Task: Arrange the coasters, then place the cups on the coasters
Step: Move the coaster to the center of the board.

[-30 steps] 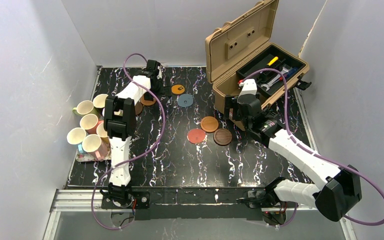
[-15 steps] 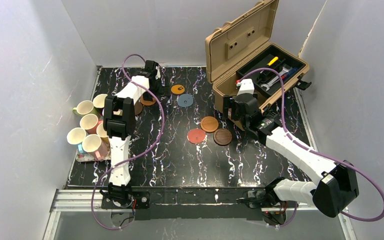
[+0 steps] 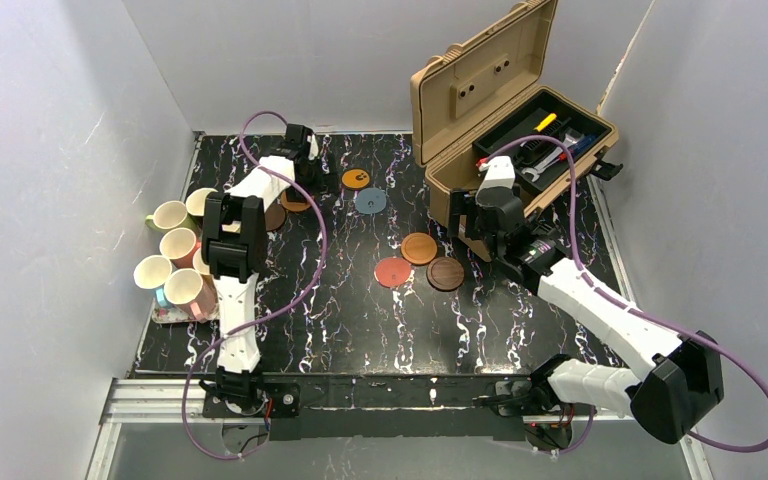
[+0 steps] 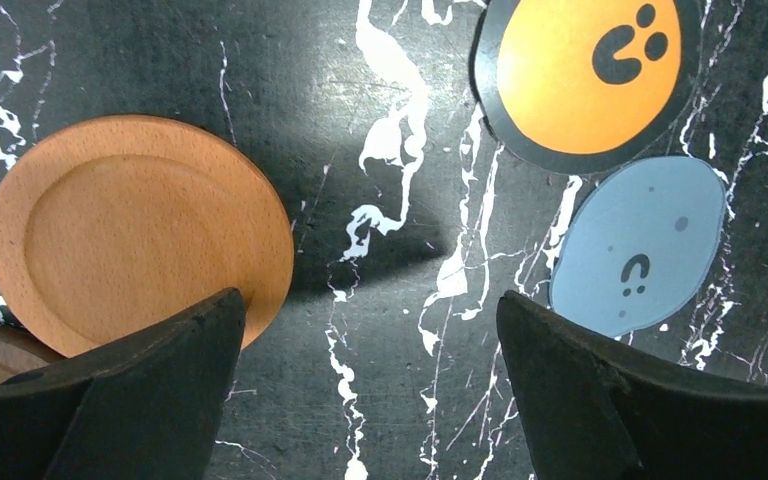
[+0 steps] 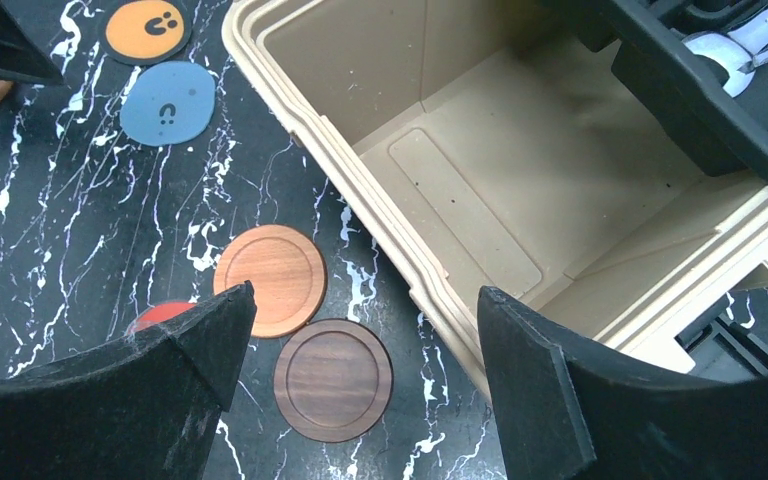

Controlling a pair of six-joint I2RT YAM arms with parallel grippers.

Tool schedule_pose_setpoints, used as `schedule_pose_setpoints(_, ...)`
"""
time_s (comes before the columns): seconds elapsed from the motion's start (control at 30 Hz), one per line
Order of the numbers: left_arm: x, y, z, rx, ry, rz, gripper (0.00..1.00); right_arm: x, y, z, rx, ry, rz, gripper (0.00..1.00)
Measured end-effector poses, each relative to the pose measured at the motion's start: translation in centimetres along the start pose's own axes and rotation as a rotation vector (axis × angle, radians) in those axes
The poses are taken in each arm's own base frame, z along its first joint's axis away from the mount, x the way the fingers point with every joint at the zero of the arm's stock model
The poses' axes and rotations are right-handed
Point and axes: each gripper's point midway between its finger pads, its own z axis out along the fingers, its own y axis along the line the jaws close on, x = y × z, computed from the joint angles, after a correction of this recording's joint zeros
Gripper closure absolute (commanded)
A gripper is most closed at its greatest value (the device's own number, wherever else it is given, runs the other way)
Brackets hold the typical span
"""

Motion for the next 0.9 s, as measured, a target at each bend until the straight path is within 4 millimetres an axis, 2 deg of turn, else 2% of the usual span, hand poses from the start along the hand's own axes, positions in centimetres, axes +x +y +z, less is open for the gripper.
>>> schedule_pose_setpoints(0.2,1.1,-0.6,-0.6,0.046,0.003,-0.002,0.06,-0.8,-0.1,-0.6,-0.007,-0.025,0.019,0.1)
schedule_pose_setpoints(0.4,3.3,-1.9,-1.6,0.104,0.033,-0.004,0.07,-1.0,-0.1,-0.9,-0.01,-0.034,0.035,0.1)
schedule_pose_setpoints(0.9,9.8,-7.3,-3.9,0.233,0.121,0.054,0.07,-1.7,-0.2,-1.7,-0.018,-0.06,0.055,0.11)
